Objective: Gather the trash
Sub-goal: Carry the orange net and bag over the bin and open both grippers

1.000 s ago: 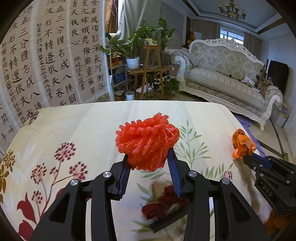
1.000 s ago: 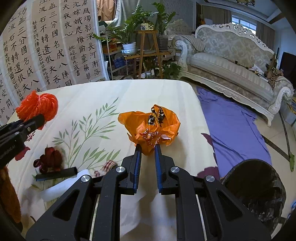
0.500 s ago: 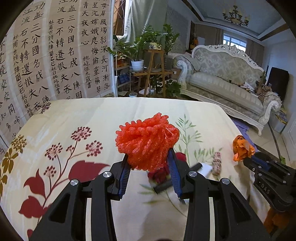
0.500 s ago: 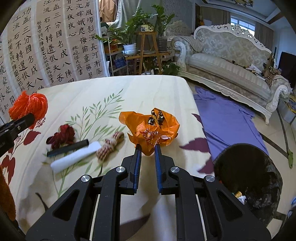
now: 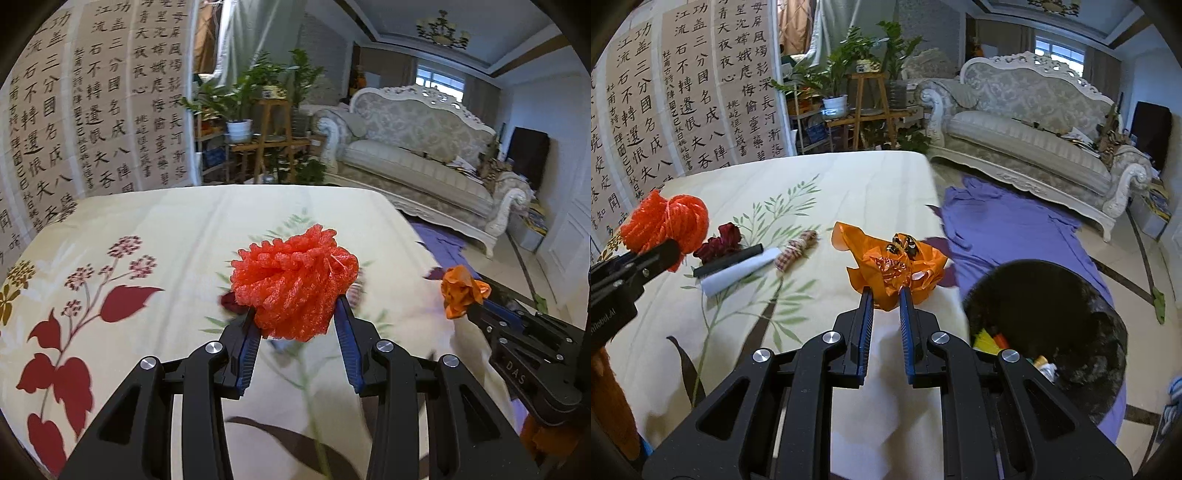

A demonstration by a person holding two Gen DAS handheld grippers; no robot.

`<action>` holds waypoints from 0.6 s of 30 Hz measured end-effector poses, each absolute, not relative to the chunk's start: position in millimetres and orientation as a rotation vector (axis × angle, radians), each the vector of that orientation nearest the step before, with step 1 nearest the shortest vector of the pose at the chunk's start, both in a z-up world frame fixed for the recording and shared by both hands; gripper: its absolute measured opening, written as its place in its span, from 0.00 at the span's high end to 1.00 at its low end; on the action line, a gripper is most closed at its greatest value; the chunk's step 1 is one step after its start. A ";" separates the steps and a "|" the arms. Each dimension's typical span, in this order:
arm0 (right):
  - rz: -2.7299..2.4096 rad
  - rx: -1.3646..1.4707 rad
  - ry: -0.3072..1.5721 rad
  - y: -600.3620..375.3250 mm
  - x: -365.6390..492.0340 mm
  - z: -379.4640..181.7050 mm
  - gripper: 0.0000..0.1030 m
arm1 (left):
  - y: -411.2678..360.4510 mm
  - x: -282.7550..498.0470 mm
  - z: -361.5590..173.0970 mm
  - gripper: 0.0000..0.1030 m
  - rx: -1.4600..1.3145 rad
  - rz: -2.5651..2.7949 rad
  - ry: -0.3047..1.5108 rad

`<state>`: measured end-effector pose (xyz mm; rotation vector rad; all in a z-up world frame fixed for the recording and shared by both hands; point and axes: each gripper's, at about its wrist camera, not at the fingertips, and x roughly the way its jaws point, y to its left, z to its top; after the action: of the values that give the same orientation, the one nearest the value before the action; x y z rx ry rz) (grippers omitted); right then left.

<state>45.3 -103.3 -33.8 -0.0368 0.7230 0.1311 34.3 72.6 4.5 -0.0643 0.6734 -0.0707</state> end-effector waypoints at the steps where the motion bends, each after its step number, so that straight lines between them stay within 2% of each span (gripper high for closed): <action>1: 0.122 -0.033 0.720 -108.6 42.0 -33.2 0.86 | 66.3 33.6 4.6 0.62 -0.060 -0.086 0.672; 5: 0.081 -0.022 0.709 -127.8 30.4 -31.0 0.86 | 39.3 31.4 2.8 0.61 -0.040 -0.138 0.669; 7: 0.059 -0.015 0.705 -138.9 25.8 -29.9 0.91 | 26.5 31.4 1.2 0.62 -0.033 -0.164 0.672; 18: -0.084 0.053 0.708 -207.8 25.9 -40.4 0.95 | -54.0 48.2 -18.7 0.61 0.021 -0.291 0.719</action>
<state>25.9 -207.8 -40.4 0.0534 0.7078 -0.0842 48.2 -54.0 -18.7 0.0210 0.7193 -0.2913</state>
